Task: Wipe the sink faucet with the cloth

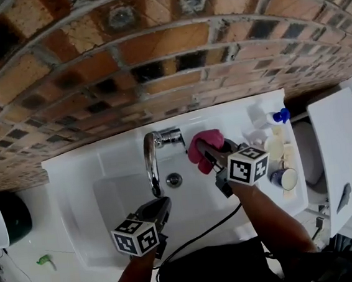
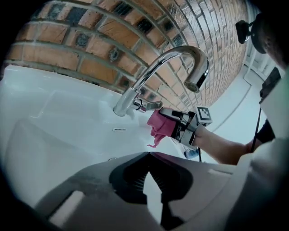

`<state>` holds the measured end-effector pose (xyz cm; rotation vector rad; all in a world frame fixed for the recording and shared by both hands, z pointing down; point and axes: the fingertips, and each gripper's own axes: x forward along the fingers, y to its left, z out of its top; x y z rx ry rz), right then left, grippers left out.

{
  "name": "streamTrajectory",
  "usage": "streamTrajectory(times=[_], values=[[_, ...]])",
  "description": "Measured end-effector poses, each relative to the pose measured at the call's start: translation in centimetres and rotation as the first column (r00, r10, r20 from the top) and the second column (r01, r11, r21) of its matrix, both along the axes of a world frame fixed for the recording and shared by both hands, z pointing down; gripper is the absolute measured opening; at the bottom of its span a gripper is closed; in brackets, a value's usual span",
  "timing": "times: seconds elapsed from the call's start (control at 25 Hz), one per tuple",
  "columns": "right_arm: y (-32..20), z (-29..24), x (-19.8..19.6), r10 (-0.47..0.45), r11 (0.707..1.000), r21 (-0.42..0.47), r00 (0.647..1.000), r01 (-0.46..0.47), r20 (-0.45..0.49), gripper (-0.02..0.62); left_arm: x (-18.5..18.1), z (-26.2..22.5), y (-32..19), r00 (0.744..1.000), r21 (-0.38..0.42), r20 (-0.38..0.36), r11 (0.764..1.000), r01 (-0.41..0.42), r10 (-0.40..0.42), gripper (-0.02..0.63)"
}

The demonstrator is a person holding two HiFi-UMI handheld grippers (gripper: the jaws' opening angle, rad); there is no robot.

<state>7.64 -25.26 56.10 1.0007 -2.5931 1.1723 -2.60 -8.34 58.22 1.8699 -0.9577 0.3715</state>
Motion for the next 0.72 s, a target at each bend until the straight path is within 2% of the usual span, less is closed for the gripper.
streamTrajectory(times=[0.32,0.44,0.72], values=[[-3.1,0.8,-2.2,-0.042,0.999,0.0,0.999,0.042,-0.013,0.071,-0.3,0.7,-1.1,1.0,-0.017,-0.003,1.0,0.001,-0.002,0.005],[-3.7,1.3,-3.2,-0.059,0.998,-0.024,0.998,0.059,-0.001,0.071,-0.3,1.0,-1.1,1.0,-0.025,-0.002,1.0,-0.003,0.003,0.005],[-4.7,0.5,-4.6,-0.066,0.998,-0.01,0.998,0.066,0.016,0.071,-0.4,1.3,-1.0,1.0,-0.035,-0.01,0.999,0.003,-0.003,0.005]])
